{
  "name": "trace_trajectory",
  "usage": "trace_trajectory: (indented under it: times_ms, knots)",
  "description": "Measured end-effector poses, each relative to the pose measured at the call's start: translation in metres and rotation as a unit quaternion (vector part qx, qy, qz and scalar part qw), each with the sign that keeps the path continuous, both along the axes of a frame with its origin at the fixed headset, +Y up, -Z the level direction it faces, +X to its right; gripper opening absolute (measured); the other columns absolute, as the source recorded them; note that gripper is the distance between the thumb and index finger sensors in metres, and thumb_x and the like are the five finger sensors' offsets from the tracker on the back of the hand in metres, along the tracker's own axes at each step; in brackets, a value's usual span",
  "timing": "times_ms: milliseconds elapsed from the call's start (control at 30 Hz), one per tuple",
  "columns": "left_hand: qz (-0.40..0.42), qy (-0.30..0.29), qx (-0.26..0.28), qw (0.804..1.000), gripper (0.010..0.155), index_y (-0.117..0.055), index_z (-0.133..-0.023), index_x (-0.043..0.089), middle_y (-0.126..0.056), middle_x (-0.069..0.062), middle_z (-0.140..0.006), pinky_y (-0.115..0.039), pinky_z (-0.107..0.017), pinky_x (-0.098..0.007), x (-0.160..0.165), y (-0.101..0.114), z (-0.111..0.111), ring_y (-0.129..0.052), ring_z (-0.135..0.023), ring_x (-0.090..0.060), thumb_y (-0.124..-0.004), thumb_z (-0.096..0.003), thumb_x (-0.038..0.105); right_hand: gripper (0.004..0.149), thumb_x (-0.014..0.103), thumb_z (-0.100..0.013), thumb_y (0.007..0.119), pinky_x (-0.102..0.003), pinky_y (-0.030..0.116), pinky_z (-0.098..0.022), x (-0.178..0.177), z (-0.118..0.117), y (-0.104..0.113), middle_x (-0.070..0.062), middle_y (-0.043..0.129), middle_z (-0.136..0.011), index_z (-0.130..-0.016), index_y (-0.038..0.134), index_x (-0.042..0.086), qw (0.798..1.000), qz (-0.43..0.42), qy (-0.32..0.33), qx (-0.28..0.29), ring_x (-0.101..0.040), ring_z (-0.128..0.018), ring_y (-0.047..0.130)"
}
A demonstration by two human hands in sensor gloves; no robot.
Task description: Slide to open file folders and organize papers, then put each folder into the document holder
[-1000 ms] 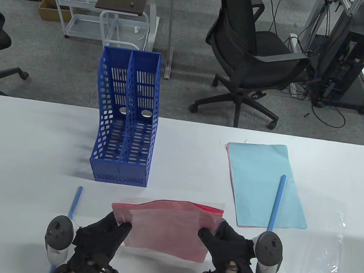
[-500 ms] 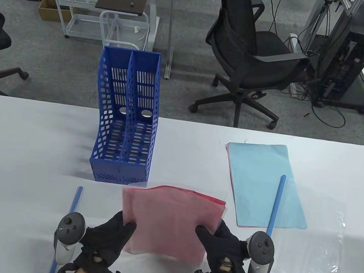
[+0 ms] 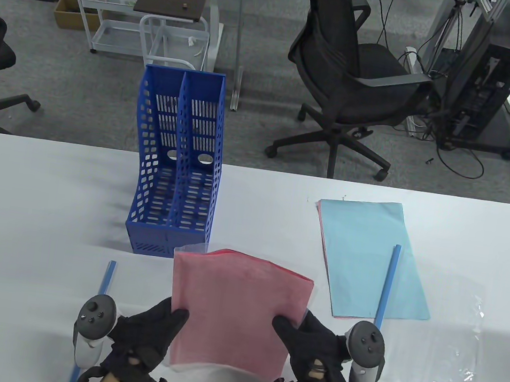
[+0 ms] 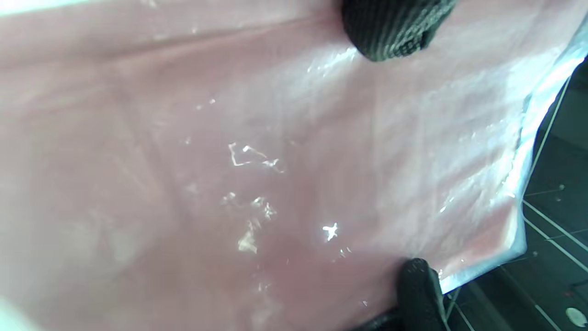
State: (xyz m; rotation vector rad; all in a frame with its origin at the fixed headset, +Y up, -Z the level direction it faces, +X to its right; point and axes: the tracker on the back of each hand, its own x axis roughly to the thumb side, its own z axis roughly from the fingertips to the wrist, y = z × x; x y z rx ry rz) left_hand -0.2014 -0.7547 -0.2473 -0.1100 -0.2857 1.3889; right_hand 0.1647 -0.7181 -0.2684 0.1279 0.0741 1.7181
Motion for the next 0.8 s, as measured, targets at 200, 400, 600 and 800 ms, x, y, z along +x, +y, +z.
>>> trace_trajectory:
  times_ms: [200, 400, 600, 800]
  knots:
    - [0.012, -0.016, -0.044, 0.999, 0.045, -0.092, -0.085, 0.021, -0.108, -0.006, -0.071, -0.09, -0.055, -0.045, -0.002, -0.005, -0.003, -0.114, -0.058, -0.024, -0.079, -0.0471, 0.042, 0.042, 0.044, -0.03, 0.094, -0.048, 0.084, -0.055, 0.021, -0.006, -0.001, 0.002, 0.108, -0.054, -0.066, 0.096, 0.023, 0.998, 0.02, -0.039, -0.044, -0.02, -0.041, 0.106]
    - [-0.062, 0.025, -0.046, 0.997, 0.046, -0.092, -0.084, 0.017, -0.109, -0.007, -0.063, -0.093, -0.047, -0.045, -0.004, 0.0, 0.001, -0.116, -0.048, -0.024, -0.079, -0.0469, 0.04, 0.044, 0.045, -0.03, 0.094, -0.05, 0.082, -0.056, 0.032, -0.004, -0.002, 0.001, 0.107, -0.056, -0.067, 0.095, 0.022, 0.981, 0.124, -0.122, -0.081, -0.022, -0.042, 0.105]
    - [-0.244, 0.011, -0.026, 0.969, 0.046, -0.093, -0.083, 0.016, -0.11, -0.008, -0.058, -0.094, -0.044, -0.043, 0.011, 0.012, 0.005, -0.117, -0.043, -0.022, -0.08, -0.0463, 0.04, 0.074, 0.056, -0.032, 0.086, -0.057, 0.065, -0.069, 0.022, 0.003, 0.014, -0.004, 0.079, -0.097, -0.096, 0.068, 0.023, 0.924, 0.333, -0.187, 0.037, -0.034, -0.084, 0.085]
    - [-0.285, -0.062, 0.008, 0.956, 0.046, -0.093, -0.084, 0.02, -0.11, -0.005, -0.06, -0.094, -0.045, -0.043, 0.032, 0.015, 0.008, -0.116, -0.044, -0.021, -0.08, -0.0456, 0.041, 0.091, 0.063, -0.028, 0.083, -0.058, 0.049, -0.078, -0.012, 0.007, 0.017, 0.001, 0.051, -0.114, -0.103, 0.042, 0.03, 0.929, 0.327, -0.049, 0.165, -0.034, -0.107, 0.055]
